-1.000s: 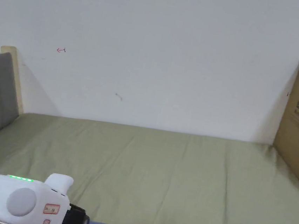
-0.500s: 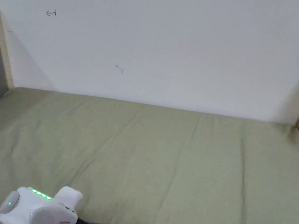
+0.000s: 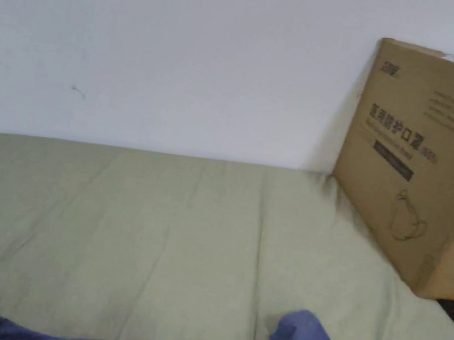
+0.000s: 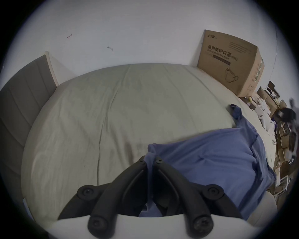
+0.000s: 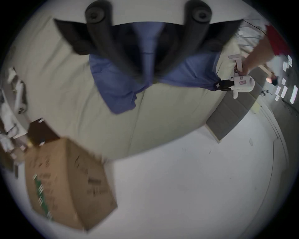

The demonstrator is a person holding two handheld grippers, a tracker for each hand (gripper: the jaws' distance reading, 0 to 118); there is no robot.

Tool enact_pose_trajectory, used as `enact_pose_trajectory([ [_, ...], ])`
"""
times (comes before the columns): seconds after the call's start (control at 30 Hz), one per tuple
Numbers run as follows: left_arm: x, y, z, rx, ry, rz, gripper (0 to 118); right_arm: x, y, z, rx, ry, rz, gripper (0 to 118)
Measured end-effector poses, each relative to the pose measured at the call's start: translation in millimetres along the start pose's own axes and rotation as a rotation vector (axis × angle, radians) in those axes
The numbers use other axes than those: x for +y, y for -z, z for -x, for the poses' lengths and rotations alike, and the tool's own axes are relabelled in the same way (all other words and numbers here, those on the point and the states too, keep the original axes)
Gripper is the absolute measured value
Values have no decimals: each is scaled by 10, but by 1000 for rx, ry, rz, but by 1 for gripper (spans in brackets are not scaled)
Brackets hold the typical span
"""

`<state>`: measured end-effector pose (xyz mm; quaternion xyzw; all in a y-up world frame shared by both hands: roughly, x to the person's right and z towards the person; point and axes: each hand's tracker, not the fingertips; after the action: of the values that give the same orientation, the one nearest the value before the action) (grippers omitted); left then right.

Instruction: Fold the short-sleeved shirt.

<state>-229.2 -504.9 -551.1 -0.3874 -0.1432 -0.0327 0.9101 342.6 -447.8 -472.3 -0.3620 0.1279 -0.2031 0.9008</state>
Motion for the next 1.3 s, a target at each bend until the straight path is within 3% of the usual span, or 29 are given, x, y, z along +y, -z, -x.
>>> enact_pose_trajectory([
  [0.07,11,-112,-86,5,20,-1,3,227,344,-181,-56,56,124,108],
  [0.1,-1,-159,-101,3,27,1,3,311,543,-326,-62,69,160,116],
  [0.17,-40,-247,-112,9,32,-6,3,576,875,-468,-136,87,173,116],
  [0.23,-24,-280,-108,17,27,-6,3,521,1143,-681,-278,114,252,116],
  [0.33,-50,-240,-59,32,9,25,3,489,1536,-884,-353,126,386,116],
  [0.4,-90,-217,-51,47,6,46,3,437,1714,-931,-405,107,460,110],
  [0.47,-106,-167,-30,62,9,59,3,377,1808,-922,-472,78,450,94],
  [0.53,-131,-149,-16,84,-1,75,3,369,1852,-847,-528,23,464,91],
  [0.67,-156,-89,15,87,-46,104,3,365,1762,-646,-482,-74,476,71],
  [0.73,-164,-83,-7,87,-50,107,3,352,1726,-537,-366,-78,504,11],
  [0.77,-166,-97,-29,86,-51,108,3,333,1713,-487,-312,-45,519,0],
  [0.93,-105,-373,-55,78,-72,93,3,337,1254,-223,-346,-112,323,0],
  [1.0,-19,-565,-45,73,-87,65,3,429,909,-152,-356,-83,225,0],
  [1.1,208,-897,-121,58,-75,6,3,630,408,-13,-294,-30,154,0],
  [1.2,520,-1189,-184,63,-23,-69,3,855,-12,250,-298,-104,52,0],
  [1.3,864,-1365,-192,67,-23,-108,3,1152,-245,454,-304,-117,-16,0],
])
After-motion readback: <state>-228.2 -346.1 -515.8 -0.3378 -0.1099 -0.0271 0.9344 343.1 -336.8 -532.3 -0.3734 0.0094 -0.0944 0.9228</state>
